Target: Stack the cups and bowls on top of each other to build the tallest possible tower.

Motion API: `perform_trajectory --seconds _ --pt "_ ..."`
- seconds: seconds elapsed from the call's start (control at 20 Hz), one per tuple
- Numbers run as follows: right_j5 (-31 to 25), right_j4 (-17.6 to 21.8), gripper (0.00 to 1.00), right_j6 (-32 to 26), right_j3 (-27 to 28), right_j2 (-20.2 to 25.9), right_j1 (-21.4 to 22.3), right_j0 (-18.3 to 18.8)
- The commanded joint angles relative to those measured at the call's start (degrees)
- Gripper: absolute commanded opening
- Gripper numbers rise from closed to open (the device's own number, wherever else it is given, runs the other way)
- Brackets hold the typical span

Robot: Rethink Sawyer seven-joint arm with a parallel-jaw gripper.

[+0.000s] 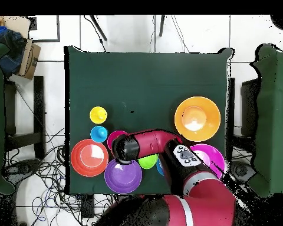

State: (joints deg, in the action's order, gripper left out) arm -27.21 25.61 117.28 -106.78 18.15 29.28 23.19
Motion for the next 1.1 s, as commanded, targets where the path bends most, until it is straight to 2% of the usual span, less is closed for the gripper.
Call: perform_trajectory --seconds 0.05,0.8,1.1 --pt "2.45 3.23 1.0 -2.64 4.44 2.89 -1.42 -0.23" --pt "1.66 2.39 1.0 -4.68 3.35 5.66 -2.1 2.81" --pt "2.03 3.2 1.0 -4.41 4.0 5.5 -2.85 2.69"
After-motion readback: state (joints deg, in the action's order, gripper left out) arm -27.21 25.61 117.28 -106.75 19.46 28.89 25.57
